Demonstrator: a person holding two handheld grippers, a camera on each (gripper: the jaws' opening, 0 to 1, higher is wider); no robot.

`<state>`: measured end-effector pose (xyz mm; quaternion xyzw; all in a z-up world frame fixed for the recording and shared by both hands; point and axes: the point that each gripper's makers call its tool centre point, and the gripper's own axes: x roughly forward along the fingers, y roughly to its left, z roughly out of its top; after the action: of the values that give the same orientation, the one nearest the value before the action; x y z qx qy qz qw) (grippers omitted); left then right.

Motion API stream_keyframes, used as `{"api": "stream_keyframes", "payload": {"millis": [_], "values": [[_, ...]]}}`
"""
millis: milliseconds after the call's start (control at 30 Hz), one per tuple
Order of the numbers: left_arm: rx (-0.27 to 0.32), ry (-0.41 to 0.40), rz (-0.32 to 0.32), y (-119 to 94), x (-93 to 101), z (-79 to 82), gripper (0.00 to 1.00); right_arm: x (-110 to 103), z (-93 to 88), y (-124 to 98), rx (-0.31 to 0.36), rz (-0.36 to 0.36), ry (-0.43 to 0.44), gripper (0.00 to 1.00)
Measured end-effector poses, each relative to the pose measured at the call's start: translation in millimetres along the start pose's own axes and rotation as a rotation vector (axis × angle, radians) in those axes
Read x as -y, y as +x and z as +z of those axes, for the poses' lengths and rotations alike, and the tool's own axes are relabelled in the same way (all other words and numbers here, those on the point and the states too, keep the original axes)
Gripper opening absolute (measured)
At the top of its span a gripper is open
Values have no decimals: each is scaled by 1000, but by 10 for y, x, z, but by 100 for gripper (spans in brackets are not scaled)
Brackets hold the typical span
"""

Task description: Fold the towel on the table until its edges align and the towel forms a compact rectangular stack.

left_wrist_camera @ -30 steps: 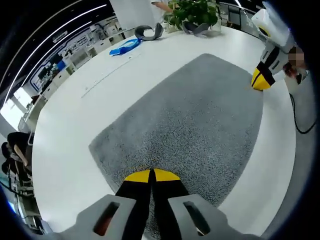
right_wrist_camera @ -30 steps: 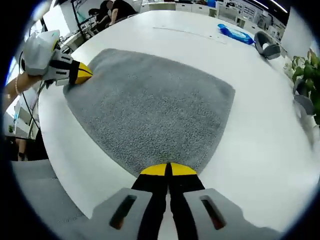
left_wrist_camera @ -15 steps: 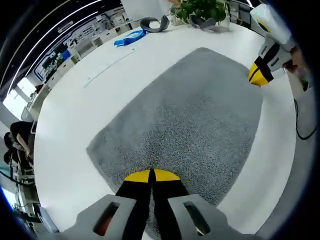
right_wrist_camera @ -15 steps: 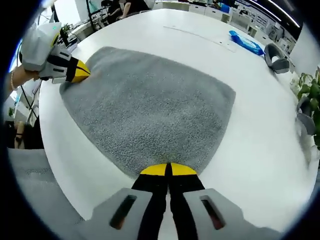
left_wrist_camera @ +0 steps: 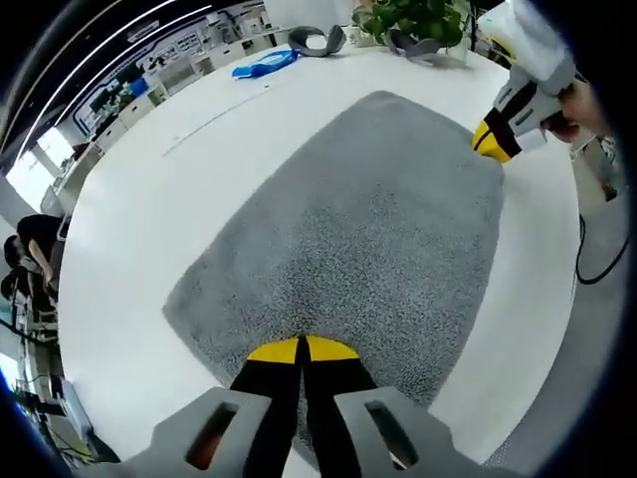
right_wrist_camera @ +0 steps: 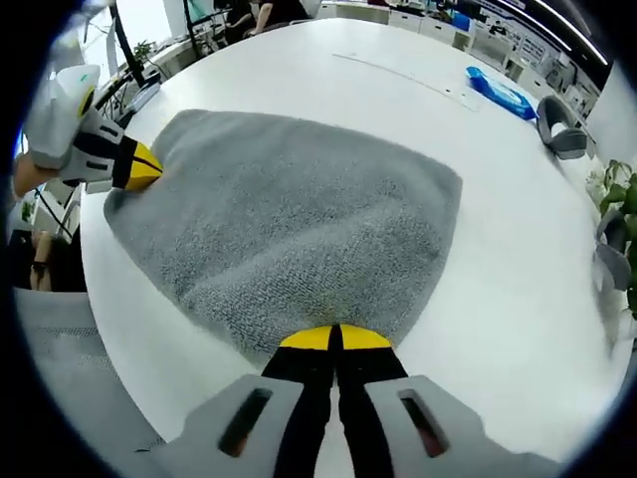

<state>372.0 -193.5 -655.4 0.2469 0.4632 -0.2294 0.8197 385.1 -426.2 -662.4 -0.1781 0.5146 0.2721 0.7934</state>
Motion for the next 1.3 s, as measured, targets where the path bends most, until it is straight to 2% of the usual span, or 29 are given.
{"api": "stream_keyframes", "payload": {"millis": [300, 533, 700, 833, 1033, 1100, 1133, 1300], "values": [[-28, 64, 12, -70, 203, -77, 0, 100, 88, 47, -15, -3, -24, 0], [-43, 25, 13, -104, 265, -131, 0, 170, 180, 99, -43, -8, -64, 0], [-25, 71, 38, -117, 307, -153, 0, 257, 276, 144, -50, -37, -83, 0], [-19, 50, 35, -127, 306, -156, 0, 321, 341, 172, -55, -58, -75, 0], [7, 24, 23, -157, 348, -187, 0, 393, 419, 205, -63, -111, -132, 0], [13, 18, 18, -167, 371, -192, 0, 438, 454, 212, -49, -108, -99, 0], [16, 16, 15, -179, 393, -196, 0, 459, 477, 224, -31, -97, -50, 0], [36, 48, 2, -209, 515, -191, 0, 511, 534, 224, -20, -86, -43, 0]]}}
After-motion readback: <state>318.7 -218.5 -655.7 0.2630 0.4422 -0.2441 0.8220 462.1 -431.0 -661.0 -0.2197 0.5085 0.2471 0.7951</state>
